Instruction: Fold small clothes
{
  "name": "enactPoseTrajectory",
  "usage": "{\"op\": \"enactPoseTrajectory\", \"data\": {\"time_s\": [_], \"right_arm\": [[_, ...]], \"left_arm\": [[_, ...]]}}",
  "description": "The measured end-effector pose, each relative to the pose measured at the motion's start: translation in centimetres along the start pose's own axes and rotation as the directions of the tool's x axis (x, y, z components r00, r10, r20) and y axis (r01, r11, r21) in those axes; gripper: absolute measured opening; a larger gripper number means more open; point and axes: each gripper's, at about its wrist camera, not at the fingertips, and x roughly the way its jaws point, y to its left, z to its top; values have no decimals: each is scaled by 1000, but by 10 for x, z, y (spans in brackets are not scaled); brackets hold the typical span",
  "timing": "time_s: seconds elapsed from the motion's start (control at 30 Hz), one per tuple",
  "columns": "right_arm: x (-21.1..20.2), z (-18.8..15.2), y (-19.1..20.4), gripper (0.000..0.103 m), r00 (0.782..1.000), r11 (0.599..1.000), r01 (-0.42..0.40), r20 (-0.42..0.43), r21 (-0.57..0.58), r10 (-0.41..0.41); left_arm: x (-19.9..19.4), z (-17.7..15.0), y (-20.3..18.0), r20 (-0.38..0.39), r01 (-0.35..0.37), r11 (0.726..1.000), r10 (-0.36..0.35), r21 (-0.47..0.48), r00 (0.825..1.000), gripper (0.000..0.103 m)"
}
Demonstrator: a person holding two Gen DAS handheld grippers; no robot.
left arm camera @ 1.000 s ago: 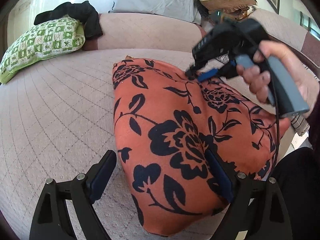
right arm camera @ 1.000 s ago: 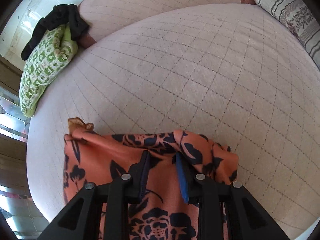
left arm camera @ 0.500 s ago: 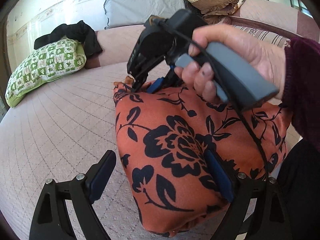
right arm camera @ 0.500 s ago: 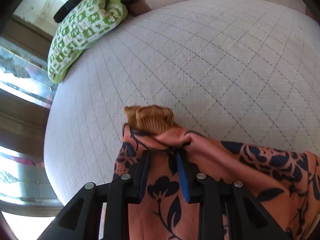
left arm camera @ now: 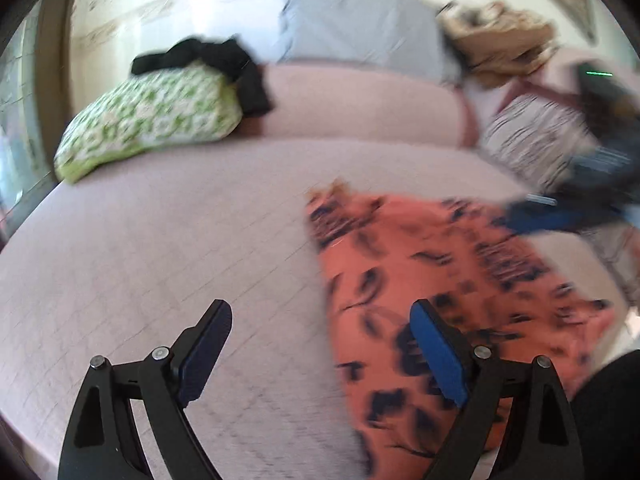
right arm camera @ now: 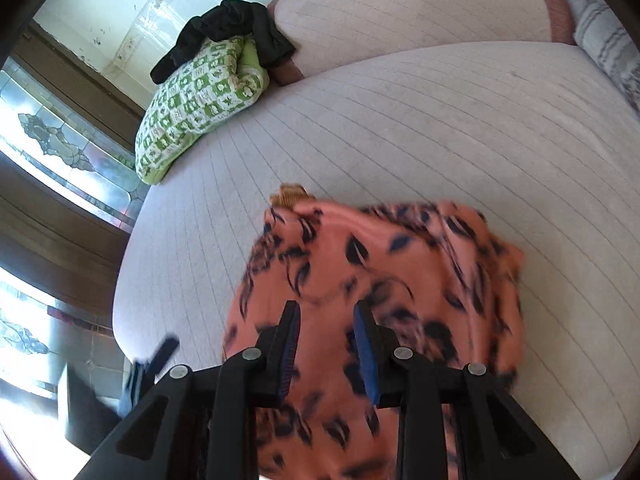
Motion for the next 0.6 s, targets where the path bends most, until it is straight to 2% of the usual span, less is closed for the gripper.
{"op": "enactPoseTrajectory", "data": {"time_s": [0.07,0.2,0.3,0.43,0.6], "right_arm": [[-1,-19,-5,31,999,999,30,-18,10,-30],[11,-67,-29,31,992,995,86,-100,59,-80],[9,-84,-34,31,998,997,62,-26,45,-61],[7,-71,-29,31,995,994,83,-60,66,-79],[2,-31,-16,31,992,991,123,24,46,-124]], "left_arm": [[5,-2,1,-7,-11,1000,11,-21,1000,91],[6,-3,-3,1,-18,1000,18,5,1000,91],[8,-5,0,5,-23,1000,23,1,1000,91],[7,-7,2,-1,-18,1000,18,-5,1000,92],[10,-6,4,-13,-13,1000,13,-16,1000,94]]}}
